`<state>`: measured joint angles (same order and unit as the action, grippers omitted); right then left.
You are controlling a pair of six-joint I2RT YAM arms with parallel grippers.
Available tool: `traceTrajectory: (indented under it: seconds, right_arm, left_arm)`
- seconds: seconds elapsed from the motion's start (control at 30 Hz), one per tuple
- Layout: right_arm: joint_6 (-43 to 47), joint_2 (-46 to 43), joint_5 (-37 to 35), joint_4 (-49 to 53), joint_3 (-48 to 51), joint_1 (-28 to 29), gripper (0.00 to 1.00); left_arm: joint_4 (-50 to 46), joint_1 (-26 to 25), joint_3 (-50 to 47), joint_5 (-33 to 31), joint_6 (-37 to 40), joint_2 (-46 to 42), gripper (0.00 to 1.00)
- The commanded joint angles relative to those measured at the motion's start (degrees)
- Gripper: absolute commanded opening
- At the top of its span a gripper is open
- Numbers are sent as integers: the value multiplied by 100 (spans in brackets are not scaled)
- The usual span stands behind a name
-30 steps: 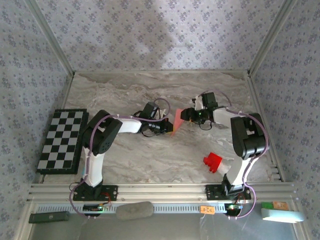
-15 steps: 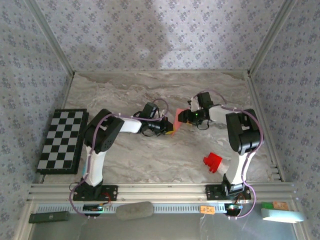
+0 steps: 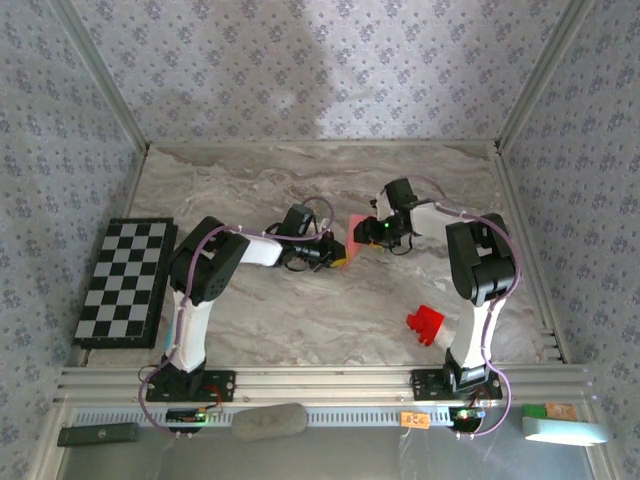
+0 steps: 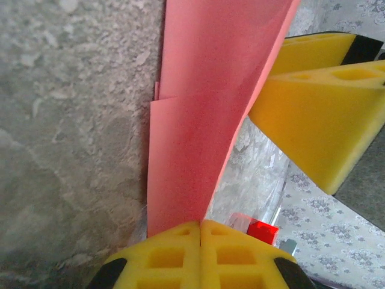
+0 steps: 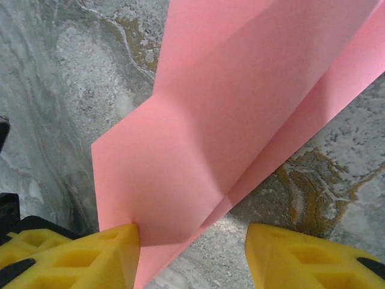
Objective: Fold a paper plane with a square sheet of paper (pick it up from the middle)
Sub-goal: Fold the wing for the fifth time at the center of the table.
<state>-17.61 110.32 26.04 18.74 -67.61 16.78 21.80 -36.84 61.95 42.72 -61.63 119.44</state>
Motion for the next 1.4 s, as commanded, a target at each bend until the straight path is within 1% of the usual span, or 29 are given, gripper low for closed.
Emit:
traceTrajectory:
  seconds: [0.0,0.2,0.6,1.07,1.23,1.3,1.37]
  right_arm:
    - [-125,410,-646,238,-162,148,54]
    - [-428,651,-1040,422,-429,308,53]
    - [-857,1047,-1680,923,-745,510,52]
    - [-1034,1175,-1970,1227,-946,598,53]
    - [-1061,1198,-1976,1306,-1012,605,52]
    - [-1076,1202,-1967,1334,-1036,603,52]
    - [-1100,1210,-1939,1355,-1049,599,52]
  left_arm:
    - [181,30,-76,126,-69,115,0]
    - [177,28,-103,115,-60,124,2]
    - [-5,28,-192,-42,104,-55,15]
    - [-607,25,-397,-541,592,-698,24]
    - [-1183,-91,-227,-980,1099,-950,29]
    - [-1622,-199,-23,-1227,1409,-992,34]
    - [-1992,-277,176,-1454,1665,-982,36]
